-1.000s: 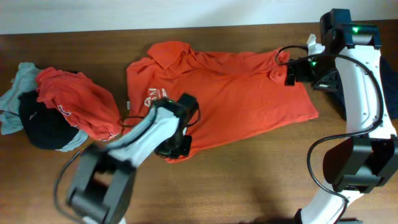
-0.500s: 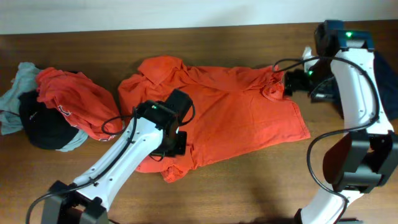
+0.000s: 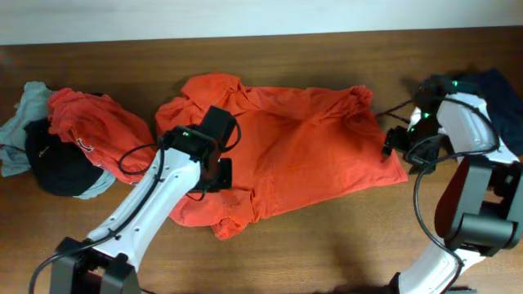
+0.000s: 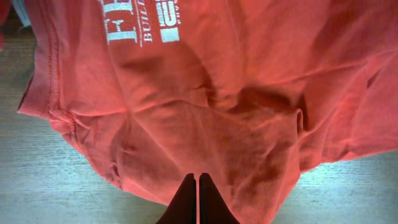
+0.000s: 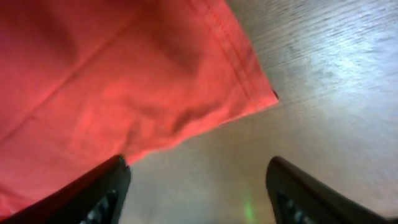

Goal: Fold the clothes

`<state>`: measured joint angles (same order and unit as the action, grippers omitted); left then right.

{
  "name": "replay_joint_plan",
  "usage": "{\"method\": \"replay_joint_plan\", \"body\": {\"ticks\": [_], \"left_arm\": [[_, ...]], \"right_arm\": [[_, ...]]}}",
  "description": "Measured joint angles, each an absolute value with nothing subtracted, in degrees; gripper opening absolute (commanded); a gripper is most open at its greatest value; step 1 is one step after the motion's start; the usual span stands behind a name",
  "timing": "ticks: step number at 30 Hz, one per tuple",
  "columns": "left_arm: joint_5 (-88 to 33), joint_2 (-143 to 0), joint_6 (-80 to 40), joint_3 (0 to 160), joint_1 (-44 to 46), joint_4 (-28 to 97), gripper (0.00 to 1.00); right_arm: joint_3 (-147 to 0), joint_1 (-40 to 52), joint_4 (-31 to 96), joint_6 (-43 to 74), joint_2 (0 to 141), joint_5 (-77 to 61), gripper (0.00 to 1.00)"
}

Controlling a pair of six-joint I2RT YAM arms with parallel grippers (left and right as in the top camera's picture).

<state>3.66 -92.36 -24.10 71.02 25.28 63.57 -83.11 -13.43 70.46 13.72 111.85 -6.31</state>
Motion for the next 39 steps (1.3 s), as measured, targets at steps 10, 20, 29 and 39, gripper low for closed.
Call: {"method": "replay_joint_plan", "body": {"ticks": [10, 20, 29, 39], "left_arm": [[3.66, -92.36, -24.08, 71.02, 25.19, 62.00, 0.04], [3.66, -92.36, -24.03, 71.02, 22.61, 57.54, 0.04], [3.68, -92.36, -23.81, 71.02, 19.46, 56.71, 0.04], [3.66, -92.36, -23.53, 71.02, 19.42, 54.76, 0.04]], "right_arm": [[-73.69, -13.43, 58.39, 15.03, 111.85, -6.28, 0.53], [-69.36, -13.47, 55.40, 16.27, 111.28, -4.71, 0.04], [-69.10, -13.78, 56.75, 24.18, 111.18, -4.73, 0.04], [-67.94, -21.08, 63.16, 33.52, 111.39, -3.86, 0.04]]}}
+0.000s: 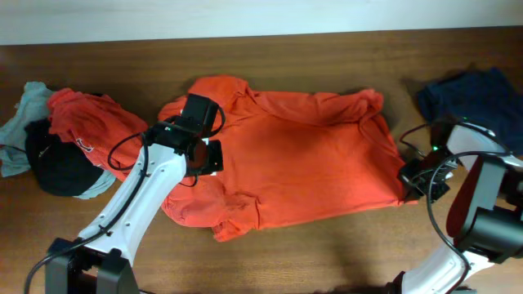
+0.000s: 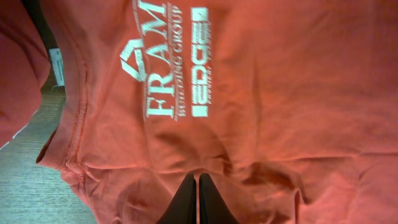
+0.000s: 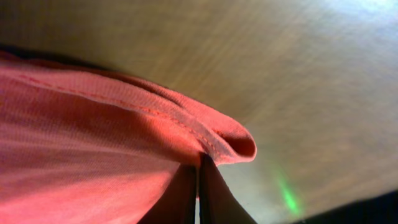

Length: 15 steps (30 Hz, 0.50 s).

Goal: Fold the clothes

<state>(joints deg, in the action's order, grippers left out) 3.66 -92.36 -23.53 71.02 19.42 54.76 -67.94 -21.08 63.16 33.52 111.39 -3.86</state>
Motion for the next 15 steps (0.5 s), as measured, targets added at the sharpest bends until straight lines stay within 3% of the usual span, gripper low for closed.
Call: {"method": "replay_joint_plan", "body": {"ticks": [15], "left_arm": [[4.60, -92.36, -23.42, 71.02, 19.42, 52.29, 0.04]], "right_arm": [[-67.64, -25.10, 73.43, 38.94, 111.24, -5.50, 0.04]]}}
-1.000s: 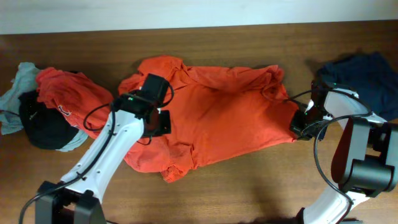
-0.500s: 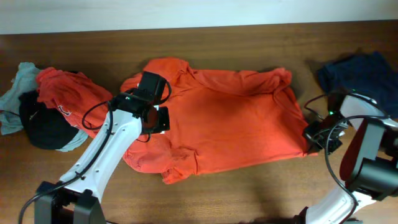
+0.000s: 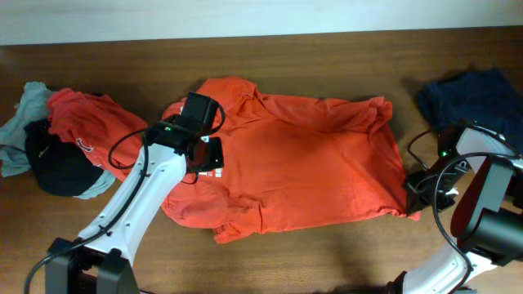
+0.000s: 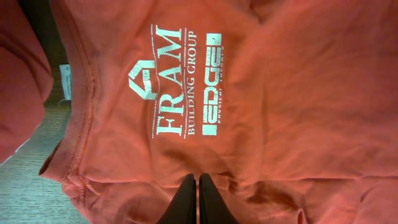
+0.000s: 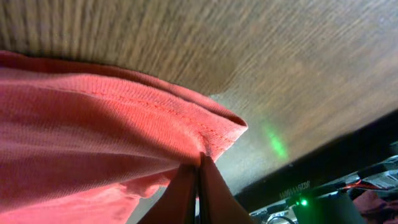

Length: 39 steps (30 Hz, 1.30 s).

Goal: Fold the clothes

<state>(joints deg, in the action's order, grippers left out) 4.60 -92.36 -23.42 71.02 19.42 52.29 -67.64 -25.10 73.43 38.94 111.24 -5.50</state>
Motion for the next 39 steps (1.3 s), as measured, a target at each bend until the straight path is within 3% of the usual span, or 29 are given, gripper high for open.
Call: {"method": "replay_joint_plan", "body": {"ticks": [17, 19, 27, 34, 35, 36, 38, 39], "left_arm": [[4.97, -92.36, -23.42, 71.02, 19.42, 51.96, 0.04], [4.97, -92.36, -23.42, 71.02, 19.42, 51.96, 0.04], [4.97, -92.36, -23.42, 71.02, 19.42, 52.40, 0.04], [4.95, -92.36, -23.40, 71.02, 19.44, 52.14, 0.02], [4.95, -92.36, -23.40, 71.02, 19.53, 51.33, 0.14], [4.95, -92.36, -23.40, 71.02, 19.64, 50.24, 0.32], [4.91, -92.36, -22.76, 71.00, 19.92, 47.37, 0.45], [4.67, -92.36, -21.93, 70.98, 20.14, 43.11, 0.46]], "right_arm": [[-64.23, -32.49, 73.49, 39.79, 103.37, -3.62, 0.04], [-63.90, -32.36, 73.41, 38.24, 103.35, -3.66, 0.17], [-69.08, -32.10, 70.96, 17.72, 101.78, -11.27, 0.99], [-78.22, -31.22, 72.55, 5.61, 99.31, -17.37, 0.99], [-80.53, -30.30, 72.64, 3.75, 99.24, -18.48, 0.99], [-83.05, -29.08, 72.79, 1.83, 99.22, -19.51, 0.99], [-86.98, -26.76, 72.64, -0.78, 99.22, -20.05, 0.99], [-89.86, -24.51, 71.90, -2.48, 99.18, -20.27, 0.99]]}}
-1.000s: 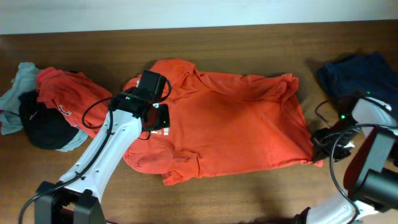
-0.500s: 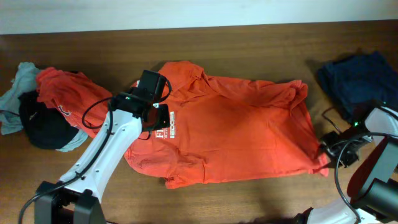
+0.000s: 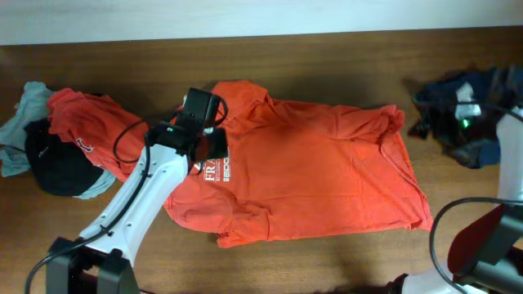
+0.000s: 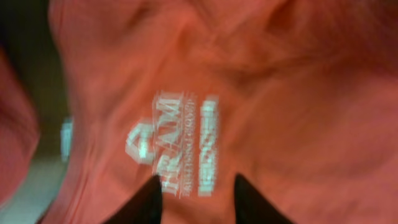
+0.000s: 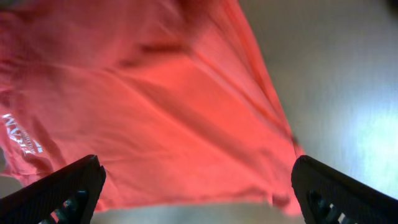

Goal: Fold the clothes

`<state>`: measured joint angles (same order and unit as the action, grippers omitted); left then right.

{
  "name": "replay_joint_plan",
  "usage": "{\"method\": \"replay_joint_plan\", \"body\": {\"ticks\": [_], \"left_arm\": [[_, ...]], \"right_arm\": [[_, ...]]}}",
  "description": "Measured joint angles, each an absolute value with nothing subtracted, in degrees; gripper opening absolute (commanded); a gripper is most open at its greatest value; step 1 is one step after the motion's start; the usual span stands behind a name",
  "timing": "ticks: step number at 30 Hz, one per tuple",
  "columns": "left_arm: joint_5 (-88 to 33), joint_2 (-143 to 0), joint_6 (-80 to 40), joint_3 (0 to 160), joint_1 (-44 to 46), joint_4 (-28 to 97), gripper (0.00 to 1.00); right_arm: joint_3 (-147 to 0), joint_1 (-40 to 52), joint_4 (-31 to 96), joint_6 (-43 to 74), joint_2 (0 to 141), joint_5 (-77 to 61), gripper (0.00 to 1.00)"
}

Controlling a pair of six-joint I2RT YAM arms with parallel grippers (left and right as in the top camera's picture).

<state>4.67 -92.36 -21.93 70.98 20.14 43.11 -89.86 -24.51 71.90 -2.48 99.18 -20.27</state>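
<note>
An orange T-shirt [image 3: 319, 175] lies spread across the middle of the table, with its white print [image 3: 217, 170] facing up at its left end. Just above that print [image 4: 186, 146], my left gripper [image 4: 198, 180] stands open with nothing between its fingers; overhead it shows at the shirt's upper left [image 3: 214, 147]. At the far right my right gripper [image 3: 426, 126] is raised. In its own view it is wide open [image 5: 196, 168] high over the shirt's right hem [image 5: 273, 118], holding nothing.
A pile of clothes sits at the left: a red garment [image 3: 90, 122], a black one [image 3: 57, 167] and a grey-green one [image 3: 24, 102]. A dark blue garment [image 3: 482, 90] lies at the far right under the right arm. The wooden table [image 3: 327, 265] shows in front.
Both grippers have opened and let go of the shirt. The right one has gone from the shirt's near right corner to the far right, up over the dark blue garment. The shirt lies flatter.
First the shirt lay crumpled, my left gripper shut on its left part and my right open beside its right hem. Then the right was shut on that hem corner, and the shirt lay stretched wider to the right. Now both are open and the shirt lies spread.
</note>
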Motion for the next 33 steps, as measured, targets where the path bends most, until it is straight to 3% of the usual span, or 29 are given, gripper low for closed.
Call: {"method": "replay_joint_plan", "body": {"ticks": [3, 8, 14, 24, 33], "left_arm": [[3.49, -92.36, -19.53, 70.83, 20.29, 32.16, 0.45], [2.96, -92.42, -16.73, 70.83, 20.40, 19.35, 0.35], [2.98, -96.71, -12.99, 70.83, 22.96, 13.85, 0.38], [3.49, -111.31, -7.70, 70.76, 25.32, 2.70, 0.39], [8.03, -117.19, -5.32, 70.76, 25.21, 2.13, 0.38]], "right_arm": [[-94.15, -18.92, 67.70, -4.80, 98.94, -19.42, 0.98], [-94.52, -12.14, 60.73, -6.07, 99.48, -17.87, 0.91], [-94.52, -10.04, 58.63, -6.09, 104.55, -16.80, 0.84], [-94.21, -10.04, 59.13, -4.51, 108.49, -14.15, 0.80], [-88.14, -10.04, 53.82, -2.98, 108.71, -13.72, 0.79]]}}
